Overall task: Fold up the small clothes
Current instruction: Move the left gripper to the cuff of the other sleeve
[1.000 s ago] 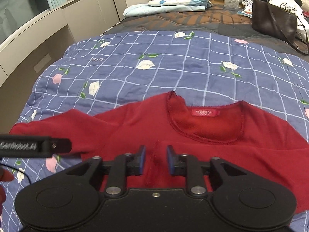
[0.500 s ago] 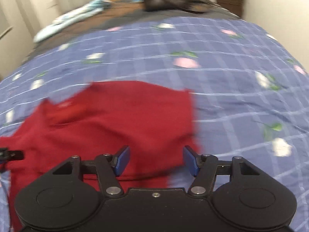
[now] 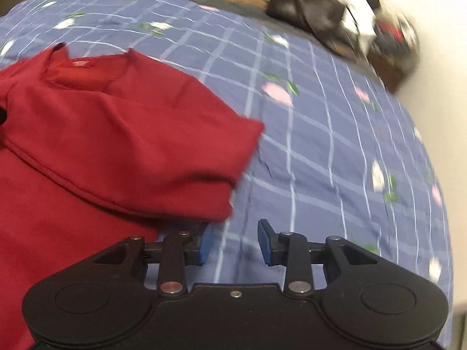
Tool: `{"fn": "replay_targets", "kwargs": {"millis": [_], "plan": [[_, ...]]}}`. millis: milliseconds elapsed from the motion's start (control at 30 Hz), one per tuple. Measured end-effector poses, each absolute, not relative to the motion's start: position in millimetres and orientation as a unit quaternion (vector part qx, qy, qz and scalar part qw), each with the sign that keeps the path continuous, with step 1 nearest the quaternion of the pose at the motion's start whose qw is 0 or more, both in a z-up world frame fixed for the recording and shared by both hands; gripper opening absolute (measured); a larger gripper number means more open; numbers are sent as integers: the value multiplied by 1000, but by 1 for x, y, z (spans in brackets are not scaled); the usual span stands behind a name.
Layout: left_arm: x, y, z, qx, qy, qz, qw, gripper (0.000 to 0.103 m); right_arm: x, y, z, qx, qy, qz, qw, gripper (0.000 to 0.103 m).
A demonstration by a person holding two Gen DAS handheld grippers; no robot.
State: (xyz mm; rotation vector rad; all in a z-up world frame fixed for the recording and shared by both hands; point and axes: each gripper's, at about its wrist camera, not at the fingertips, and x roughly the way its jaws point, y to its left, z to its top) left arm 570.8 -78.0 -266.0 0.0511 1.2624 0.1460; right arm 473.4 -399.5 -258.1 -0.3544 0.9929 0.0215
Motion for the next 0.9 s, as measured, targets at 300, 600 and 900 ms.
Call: {"fn": "replay_targets", "kwargs": {"millis": [300, 600, 900], "plan": [[571, -85, -268, 23, 592, 70, 803, 103, 461, -400, -242, -161, 438, 36, 884, 5], [570, -81, -268, 13, 593, 67, 802, 103, 451, -416, -265, -42, 513, 2, 858, 5], [531, -29, -237, -92, 555, 89, 822, 103, 445, -428, -251, 34, 521, -50, 851, 48]]}}
